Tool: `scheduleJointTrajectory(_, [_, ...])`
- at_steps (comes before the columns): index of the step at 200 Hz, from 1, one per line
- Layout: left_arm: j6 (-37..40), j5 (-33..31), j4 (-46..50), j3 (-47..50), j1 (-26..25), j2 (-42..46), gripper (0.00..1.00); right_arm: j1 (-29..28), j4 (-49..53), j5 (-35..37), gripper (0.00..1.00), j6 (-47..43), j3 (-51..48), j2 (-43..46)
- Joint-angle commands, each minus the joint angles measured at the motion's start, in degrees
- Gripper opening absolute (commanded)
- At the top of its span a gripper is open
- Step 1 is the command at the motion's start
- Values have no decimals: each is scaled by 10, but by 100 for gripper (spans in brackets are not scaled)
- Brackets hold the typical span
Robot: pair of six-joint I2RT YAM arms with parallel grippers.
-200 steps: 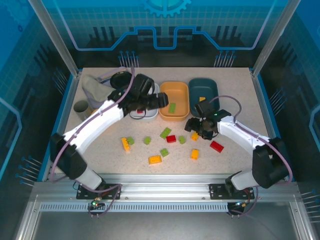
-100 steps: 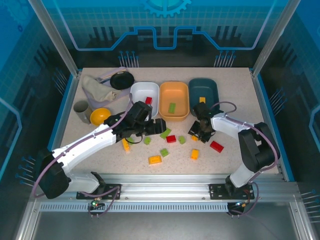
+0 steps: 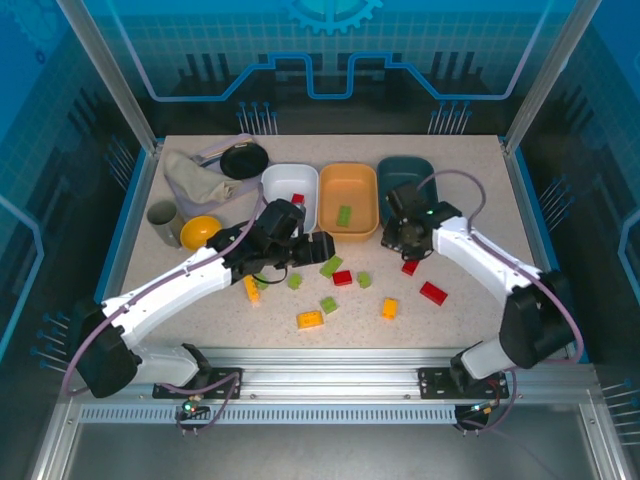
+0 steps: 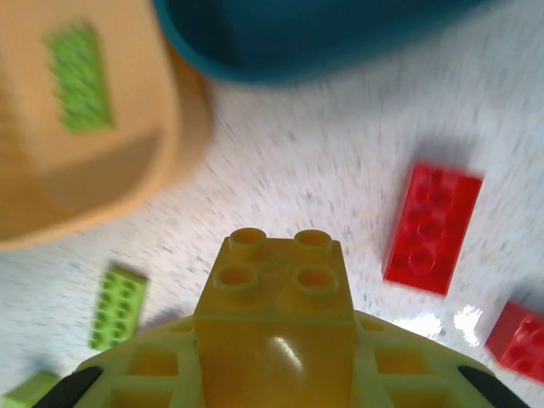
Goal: Sort the legos into containers by color
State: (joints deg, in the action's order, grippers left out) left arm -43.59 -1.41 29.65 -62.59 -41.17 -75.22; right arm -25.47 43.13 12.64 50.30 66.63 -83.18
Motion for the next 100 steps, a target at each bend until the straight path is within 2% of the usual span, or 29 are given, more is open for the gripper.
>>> scheduleJointTrajectory(1, [2,-14,-1,-30,-5,-13,85,27,30,61,20,-83,47,2])
scheduleJointTrajectory(43, [4,-8,-10,-50,-4,-34,84,82,63,68,21,-142,178,-128])
scheduleJointTrajectory(100, [-5,-12,-7,-41,-6,-26,84,137,136,91,22,-163,343,-329])
